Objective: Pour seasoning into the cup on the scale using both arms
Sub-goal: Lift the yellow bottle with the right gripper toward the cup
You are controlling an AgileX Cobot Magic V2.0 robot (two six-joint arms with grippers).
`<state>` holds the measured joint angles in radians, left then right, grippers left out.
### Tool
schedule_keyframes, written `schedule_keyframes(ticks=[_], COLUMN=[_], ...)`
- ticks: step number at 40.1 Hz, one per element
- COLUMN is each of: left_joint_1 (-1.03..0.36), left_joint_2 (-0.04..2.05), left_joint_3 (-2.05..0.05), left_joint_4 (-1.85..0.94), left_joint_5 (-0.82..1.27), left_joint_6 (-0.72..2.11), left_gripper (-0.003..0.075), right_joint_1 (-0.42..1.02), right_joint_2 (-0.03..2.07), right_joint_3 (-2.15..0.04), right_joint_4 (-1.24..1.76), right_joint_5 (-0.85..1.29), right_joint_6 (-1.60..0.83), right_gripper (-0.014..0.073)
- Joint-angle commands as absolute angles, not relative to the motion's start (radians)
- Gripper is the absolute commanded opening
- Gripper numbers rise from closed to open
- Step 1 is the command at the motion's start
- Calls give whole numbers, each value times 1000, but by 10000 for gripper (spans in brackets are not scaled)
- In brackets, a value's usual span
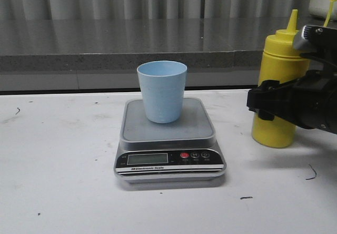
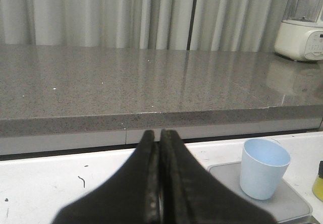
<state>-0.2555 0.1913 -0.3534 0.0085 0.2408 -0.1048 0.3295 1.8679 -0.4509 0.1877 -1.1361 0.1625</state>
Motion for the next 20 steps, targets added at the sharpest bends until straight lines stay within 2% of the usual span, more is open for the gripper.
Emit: schedule_keyframes(ticks=[1, 11, 16, 20], left_joint_1=[-253, -253, -253, -253], left_joint_2=[200, 200, 200, 200], left_joint_3=[-381, -381, -381, -381], left_joint_4=[0, 0, 0, 0], left_joint_5=[156, 156, 156, 156], left_joint_6=[-111, -111, -111, -111], left_gripper=[-20, -20, -20, -20], right_joint_1=[332, 332, 332, 332], right_joint_2=[1830, 1766, 1681, 1612], right_joint_3=[-466, -466, -484, -526], right_joint_4=[174, 165, 165, 165], right_joint_5=[-1287, -1277, -1204, -1076], right_joint_6=[164, 51, -140, -385], right_gripper=[120, 108, 108, 108])
